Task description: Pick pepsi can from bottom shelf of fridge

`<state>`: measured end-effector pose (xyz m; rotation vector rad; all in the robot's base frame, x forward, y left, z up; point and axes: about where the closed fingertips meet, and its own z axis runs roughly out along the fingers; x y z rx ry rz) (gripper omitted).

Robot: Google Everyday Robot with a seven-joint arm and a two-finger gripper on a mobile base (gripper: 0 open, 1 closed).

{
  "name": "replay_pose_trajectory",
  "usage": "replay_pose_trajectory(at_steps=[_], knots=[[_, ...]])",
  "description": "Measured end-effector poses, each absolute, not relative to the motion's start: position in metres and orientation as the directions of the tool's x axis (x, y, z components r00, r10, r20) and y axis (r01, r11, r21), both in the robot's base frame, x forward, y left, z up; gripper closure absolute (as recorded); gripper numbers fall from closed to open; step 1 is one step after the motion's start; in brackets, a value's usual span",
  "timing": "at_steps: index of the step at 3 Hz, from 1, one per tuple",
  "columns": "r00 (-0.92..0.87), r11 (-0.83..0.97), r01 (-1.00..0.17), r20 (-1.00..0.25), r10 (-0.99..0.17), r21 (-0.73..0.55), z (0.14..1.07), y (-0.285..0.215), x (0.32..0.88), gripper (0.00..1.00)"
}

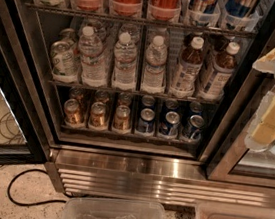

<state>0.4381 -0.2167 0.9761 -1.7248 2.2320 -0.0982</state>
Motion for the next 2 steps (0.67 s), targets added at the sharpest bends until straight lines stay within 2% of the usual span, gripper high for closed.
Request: replay_pose_trajectory(at_steps=[2], knots=[[-0.241,0.288,-0.933,-0.216,-0.946,-0.218,0.950,-0.208,0.434,0.00]])
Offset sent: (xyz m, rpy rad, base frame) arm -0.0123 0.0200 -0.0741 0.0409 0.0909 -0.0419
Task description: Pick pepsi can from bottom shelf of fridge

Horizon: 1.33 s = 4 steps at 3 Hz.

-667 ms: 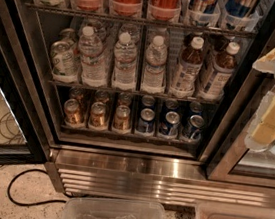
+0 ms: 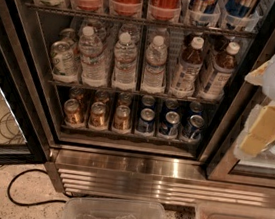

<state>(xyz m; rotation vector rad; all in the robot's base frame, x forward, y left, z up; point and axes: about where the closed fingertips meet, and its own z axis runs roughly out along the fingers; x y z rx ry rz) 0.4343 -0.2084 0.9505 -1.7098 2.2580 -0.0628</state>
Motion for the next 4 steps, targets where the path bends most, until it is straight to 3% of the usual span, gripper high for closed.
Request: replay_pose_trajectory(at_steps=[2,4], knots=[[-0.396,0.447,-0.894,-0.429,-0.812,-0.021,0.842,-0.176,0.404,0.00],[-0.414,0.465,-0.885,-0.452,-0.791,-0.003,0.832,-0.171,0.400,0.00]])
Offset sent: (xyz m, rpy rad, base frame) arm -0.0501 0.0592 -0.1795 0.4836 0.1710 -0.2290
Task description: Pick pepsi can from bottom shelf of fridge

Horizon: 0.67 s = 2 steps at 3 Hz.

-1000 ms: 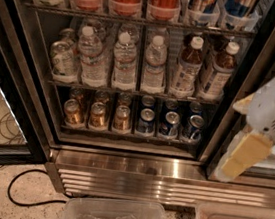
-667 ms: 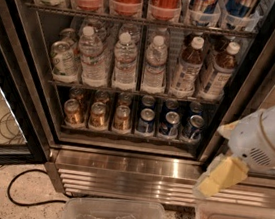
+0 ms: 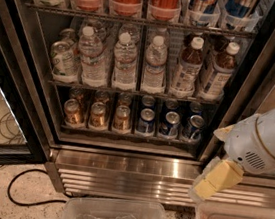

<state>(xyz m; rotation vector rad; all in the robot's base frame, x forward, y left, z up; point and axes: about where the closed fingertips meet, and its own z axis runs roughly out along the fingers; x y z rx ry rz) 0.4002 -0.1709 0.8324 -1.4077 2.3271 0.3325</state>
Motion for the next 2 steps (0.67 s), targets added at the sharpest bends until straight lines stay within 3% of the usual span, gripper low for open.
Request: replay_pose_trajectory(at_steps=[1,2], knots=[[-0.424,0.495,-0.868,-0.468,-0.776,-0.035,0.842,-0.172,0.400,0.00],[-0.543,0.628,-0.777,-0.538,-0.644,0.033,0.828,-0.161,0.390,0.00]])
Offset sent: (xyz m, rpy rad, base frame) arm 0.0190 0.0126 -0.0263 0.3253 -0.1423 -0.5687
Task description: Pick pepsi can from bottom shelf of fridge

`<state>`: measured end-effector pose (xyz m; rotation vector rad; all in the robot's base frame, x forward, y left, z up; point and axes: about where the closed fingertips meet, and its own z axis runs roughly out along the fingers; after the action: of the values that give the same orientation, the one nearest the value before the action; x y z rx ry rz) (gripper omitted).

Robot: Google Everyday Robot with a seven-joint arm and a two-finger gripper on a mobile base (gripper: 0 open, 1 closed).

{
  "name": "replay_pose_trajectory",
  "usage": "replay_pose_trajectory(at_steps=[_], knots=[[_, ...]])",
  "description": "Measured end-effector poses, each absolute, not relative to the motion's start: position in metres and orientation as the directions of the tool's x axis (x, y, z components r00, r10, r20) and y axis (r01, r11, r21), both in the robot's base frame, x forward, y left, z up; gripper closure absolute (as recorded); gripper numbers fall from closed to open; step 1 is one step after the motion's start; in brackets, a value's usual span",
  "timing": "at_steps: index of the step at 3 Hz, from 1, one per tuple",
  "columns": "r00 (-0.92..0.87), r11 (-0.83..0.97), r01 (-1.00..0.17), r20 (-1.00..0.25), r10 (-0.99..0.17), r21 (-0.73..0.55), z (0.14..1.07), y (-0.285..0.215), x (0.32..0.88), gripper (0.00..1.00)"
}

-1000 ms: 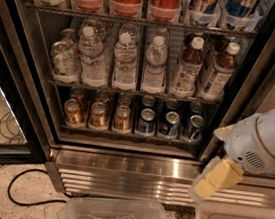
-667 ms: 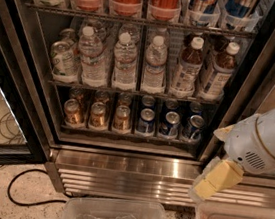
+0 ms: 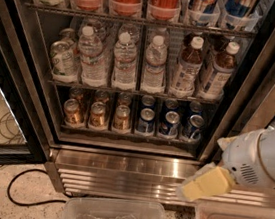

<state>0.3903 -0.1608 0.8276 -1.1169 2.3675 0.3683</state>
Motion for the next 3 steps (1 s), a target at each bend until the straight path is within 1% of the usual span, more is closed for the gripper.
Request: replay_pose_trajectory(at_steps=[1,2,3], knots=[[-0.684,0.726,-0.651,-0.586,-0.434,0.222,0.783,-0.115,0.375,0.00],[-0.754,0.748,-0.557,-0.597,-0.273,0.361,0.742,-0.066,0.357,0.00],[-0.779,0.736,-0.489,-0.614,-0.127,0.468,0.718,-0.021,0.359,0.00]])
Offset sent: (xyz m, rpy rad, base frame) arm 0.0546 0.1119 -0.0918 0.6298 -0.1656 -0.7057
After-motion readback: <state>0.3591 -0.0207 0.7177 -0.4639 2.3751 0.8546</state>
